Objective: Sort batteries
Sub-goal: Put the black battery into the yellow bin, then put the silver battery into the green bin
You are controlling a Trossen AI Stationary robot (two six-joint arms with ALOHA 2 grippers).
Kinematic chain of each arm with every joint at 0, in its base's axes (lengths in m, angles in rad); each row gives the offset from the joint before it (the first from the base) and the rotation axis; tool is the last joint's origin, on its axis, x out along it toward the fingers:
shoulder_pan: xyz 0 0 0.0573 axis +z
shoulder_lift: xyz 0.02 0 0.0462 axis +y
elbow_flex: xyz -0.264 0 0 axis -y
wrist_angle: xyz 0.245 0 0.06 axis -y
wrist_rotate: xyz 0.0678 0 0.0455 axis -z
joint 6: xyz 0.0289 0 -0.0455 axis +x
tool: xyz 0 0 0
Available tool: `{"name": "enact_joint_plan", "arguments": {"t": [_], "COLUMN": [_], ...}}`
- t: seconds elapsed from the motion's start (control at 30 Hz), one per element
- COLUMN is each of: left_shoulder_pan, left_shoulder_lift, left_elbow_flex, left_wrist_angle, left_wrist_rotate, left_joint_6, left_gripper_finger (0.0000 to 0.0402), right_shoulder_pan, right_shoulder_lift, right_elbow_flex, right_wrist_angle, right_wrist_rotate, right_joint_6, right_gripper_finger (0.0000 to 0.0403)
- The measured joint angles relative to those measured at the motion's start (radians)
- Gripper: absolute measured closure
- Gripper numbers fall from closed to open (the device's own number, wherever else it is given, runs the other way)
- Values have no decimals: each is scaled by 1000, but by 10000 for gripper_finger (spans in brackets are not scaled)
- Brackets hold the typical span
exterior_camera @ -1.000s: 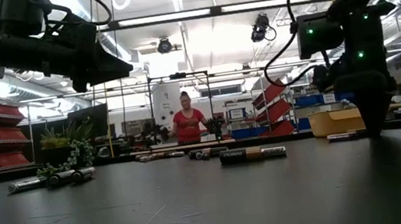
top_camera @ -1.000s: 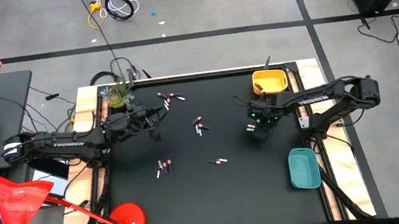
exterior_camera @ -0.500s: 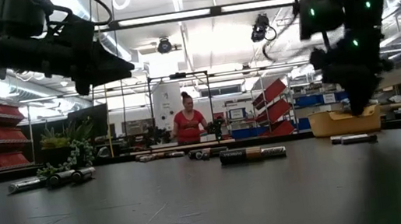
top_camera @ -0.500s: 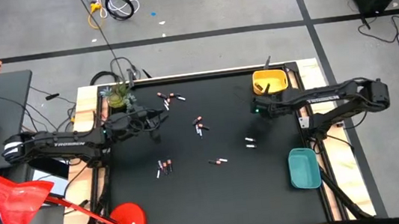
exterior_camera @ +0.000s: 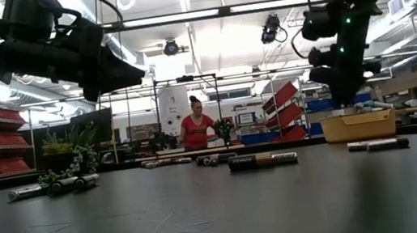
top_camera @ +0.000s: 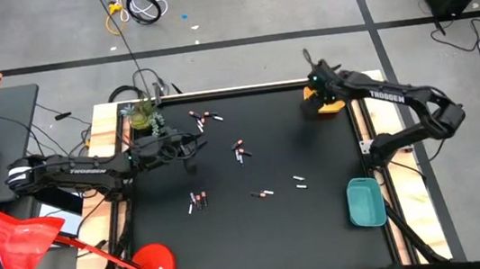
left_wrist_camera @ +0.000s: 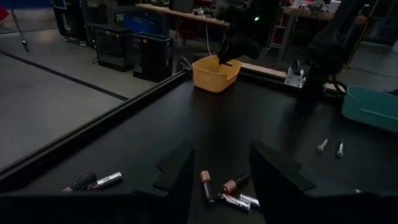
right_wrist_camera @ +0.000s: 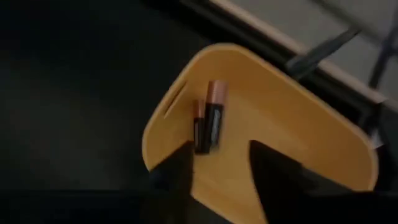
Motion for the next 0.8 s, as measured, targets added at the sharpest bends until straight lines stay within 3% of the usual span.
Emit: {"name": "enact_joint_plan", "arguments": {"t": [0.13,0.3,0.53,0.8], "left_shoulder_pan": [0,0,0,-5], "left_shoulder_lift": [0,-1,-1,-1], "left_elbow_flex": [0,0,0,0], "left_wrist_angle": [-10,-6,-25,-25], "left_wrist_rotate": [1,-4,-6,-6], "left_joint_6": [15,26,25,21], "left_gripper_finger": [245,245,245,245], "right_shoulder_pan": [-20,117,499,925], "right_shoulder_lift": [1,-98,-145,-141], "right_elbow_flex": [50,72,-15,-174], "right_wrist_angle": [-116,-140,-147,109], "right_wrist_rotate": [-20,-5,-75,-50], "right_joint_6": [1,3,114,348], "right_gripper_finger": [161,159,199,214]}}
